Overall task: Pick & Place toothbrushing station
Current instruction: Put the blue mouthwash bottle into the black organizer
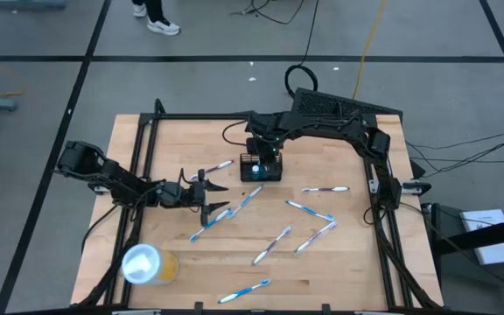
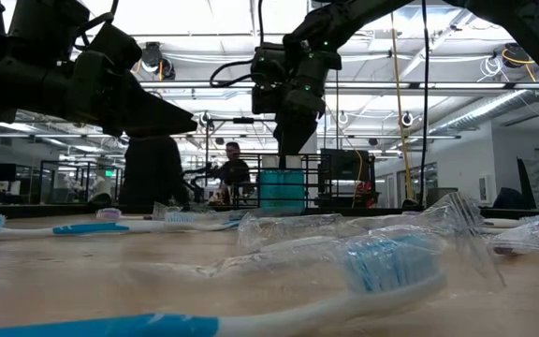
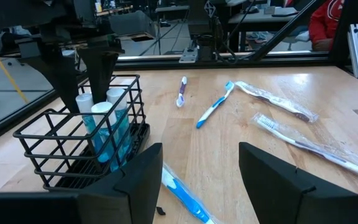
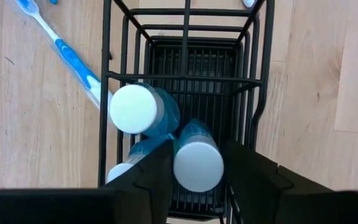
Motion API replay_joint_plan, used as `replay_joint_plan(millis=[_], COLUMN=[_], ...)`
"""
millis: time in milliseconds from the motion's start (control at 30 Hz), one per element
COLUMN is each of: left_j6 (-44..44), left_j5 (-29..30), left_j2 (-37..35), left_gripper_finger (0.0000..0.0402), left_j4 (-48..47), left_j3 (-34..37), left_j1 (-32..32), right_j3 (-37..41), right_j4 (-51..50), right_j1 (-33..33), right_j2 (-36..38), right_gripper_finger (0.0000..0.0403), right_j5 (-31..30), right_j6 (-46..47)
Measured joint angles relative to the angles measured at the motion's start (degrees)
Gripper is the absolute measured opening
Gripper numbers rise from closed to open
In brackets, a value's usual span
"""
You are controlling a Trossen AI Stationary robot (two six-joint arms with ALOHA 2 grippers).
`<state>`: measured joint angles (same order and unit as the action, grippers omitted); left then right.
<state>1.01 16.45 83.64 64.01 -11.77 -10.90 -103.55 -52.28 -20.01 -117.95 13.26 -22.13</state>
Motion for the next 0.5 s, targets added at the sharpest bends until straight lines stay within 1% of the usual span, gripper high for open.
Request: replay_joint_plan(millis=[133, 500], left_j6=[0.0, 0.0], left_j5=[0.0, 0.0], left_j2=[0.0, 0.0], left_gripper_finger=[0.0216, 0.0216], left_j4=[0.0, -0.1], left_j3=[0.0, 0.0], left_j1=[0.0, 0.0], right_j3=[0.0, -0.2], right_j4=[0.0, -0.4], right_j1=[0.0, 0.2], right_j2=[0.0, 0.2], right_gripper_finger=[0.0153, 0.0157], right_j5=[0.0, -1.2], right_j6=[0.0, -0.6])
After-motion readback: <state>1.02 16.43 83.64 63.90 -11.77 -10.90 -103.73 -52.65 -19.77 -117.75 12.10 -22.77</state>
